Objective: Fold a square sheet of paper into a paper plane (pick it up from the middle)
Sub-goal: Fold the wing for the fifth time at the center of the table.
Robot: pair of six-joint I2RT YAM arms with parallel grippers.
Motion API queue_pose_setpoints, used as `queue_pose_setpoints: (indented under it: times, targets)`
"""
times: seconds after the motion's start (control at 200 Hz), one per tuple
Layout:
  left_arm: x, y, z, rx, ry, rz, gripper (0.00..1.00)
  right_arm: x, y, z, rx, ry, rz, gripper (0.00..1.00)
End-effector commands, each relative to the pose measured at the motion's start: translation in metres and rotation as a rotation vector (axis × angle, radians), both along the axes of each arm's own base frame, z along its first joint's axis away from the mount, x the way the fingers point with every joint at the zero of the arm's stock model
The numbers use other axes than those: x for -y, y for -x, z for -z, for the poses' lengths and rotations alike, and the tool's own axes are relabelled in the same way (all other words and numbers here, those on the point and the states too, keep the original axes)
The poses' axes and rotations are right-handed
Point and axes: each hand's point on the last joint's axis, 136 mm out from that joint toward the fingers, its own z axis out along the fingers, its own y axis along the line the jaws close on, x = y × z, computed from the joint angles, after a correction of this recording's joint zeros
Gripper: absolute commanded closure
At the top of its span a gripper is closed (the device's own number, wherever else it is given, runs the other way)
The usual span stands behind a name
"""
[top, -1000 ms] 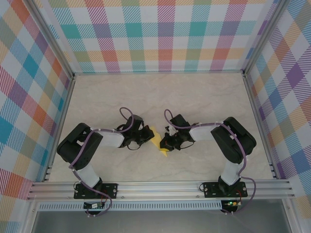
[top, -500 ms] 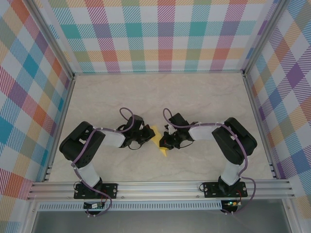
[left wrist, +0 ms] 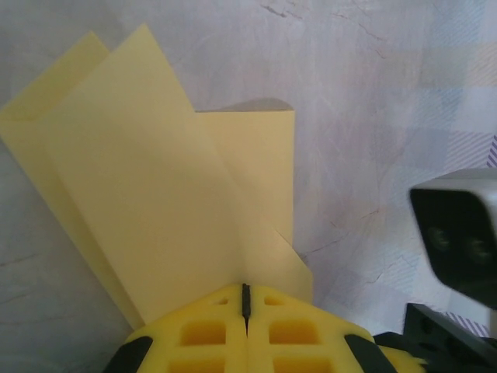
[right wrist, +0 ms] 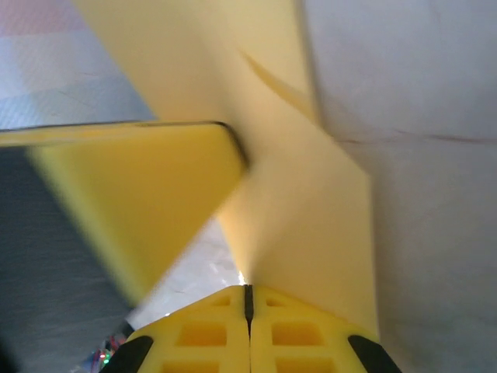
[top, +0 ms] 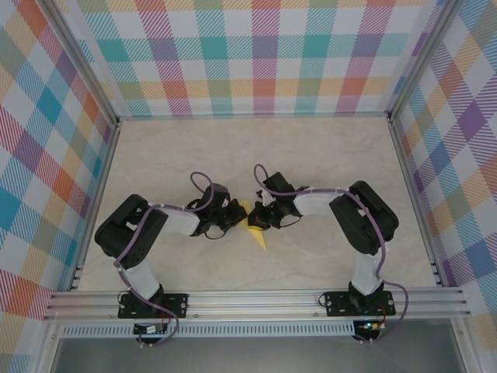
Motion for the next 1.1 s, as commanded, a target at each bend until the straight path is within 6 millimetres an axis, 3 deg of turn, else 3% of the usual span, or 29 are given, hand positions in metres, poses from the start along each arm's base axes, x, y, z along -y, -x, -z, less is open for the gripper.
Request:
queue_pose_setpoints:
  times: [0.0,0.56,0.905,1.095]
  targets:
    - [-0.019,0.013,0.03,-0.085,-0.104,-0.027,1.0,0.015,0.019,0.023,-0.041,0.063,-0.015,0.94]
    - [-0.022,0.014,0.033,-0.093,-0.122,-0.034,1.0,0.048,0.076,0.007,-0.061,0.015,-0.101,0.91]
    - [-0.021,0.015,0.031,-0.083,-0.125,-0.012,1.0,0.018,0.042,-0.029,0.022,-0.07,-0.091,0.89]
    - [-0.019,0.015,0.03,-0.084,-0.12,-0.01,1.0,0.018,0.041,-0.004,-0.026,-0.024,-0.087,0.89]
